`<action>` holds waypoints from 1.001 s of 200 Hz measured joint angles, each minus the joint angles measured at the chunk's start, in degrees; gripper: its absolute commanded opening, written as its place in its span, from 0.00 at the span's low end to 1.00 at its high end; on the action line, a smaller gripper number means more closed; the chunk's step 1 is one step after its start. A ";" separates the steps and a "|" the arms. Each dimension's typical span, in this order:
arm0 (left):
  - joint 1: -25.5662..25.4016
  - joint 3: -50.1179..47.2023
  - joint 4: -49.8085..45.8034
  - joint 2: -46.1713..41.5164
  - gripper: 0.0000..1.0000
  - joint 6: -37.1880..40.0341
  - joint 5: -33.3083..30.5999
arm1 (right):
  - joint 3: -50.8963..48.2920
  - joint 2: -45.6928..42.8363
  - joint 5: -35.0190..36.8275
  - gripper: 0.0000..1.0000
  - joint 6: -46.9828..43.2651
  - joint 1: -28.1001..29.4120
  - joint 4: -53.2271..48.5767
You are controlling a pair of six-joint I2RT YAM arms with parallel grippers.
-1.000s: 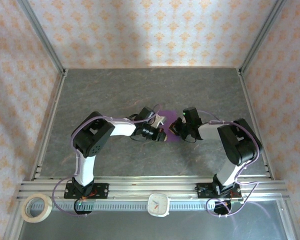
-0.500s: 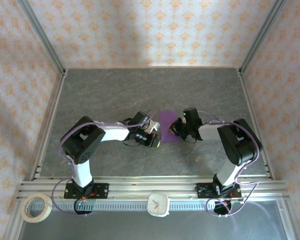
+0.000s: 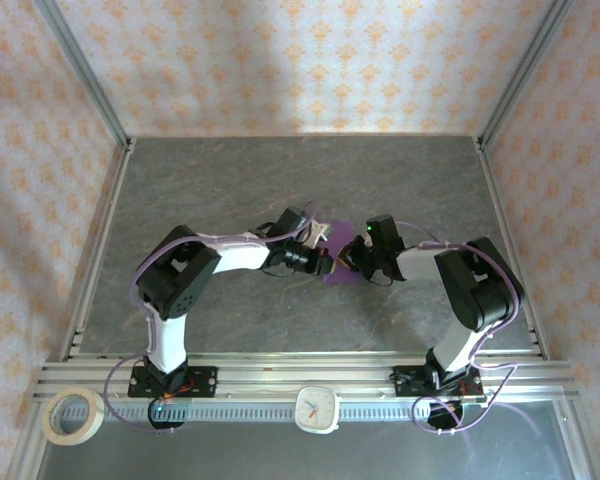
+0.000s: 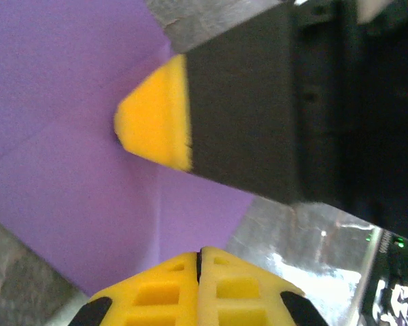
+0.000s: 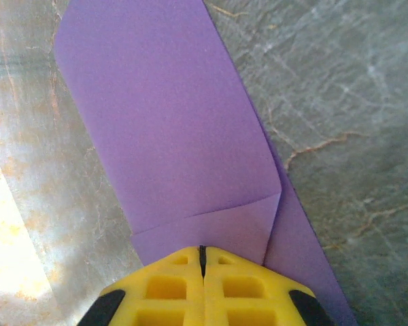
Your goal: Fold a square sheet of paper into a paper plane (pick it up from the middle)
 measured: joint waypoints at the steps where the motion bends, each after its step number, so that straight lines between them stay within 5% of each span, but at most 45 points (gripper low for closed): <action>1: 0.00 0.09 0.00 0.17 0.05 0.00 0.00 | 0.00 0.00 0.00 0.00 0.00 0.00 0.00; 105: 0.15 -7.45 9.18 0.02 0.00 1.33 -1.57 | 1.55 -3.19 0.22 0.00 -0.63 0.00 -6.27; 200: 0.15 -7.23 8.41 -0.07 0.00 3.17 -1.75 | -0.92 -2.91 -1.05 0.00 -0.24 1.46 -4.66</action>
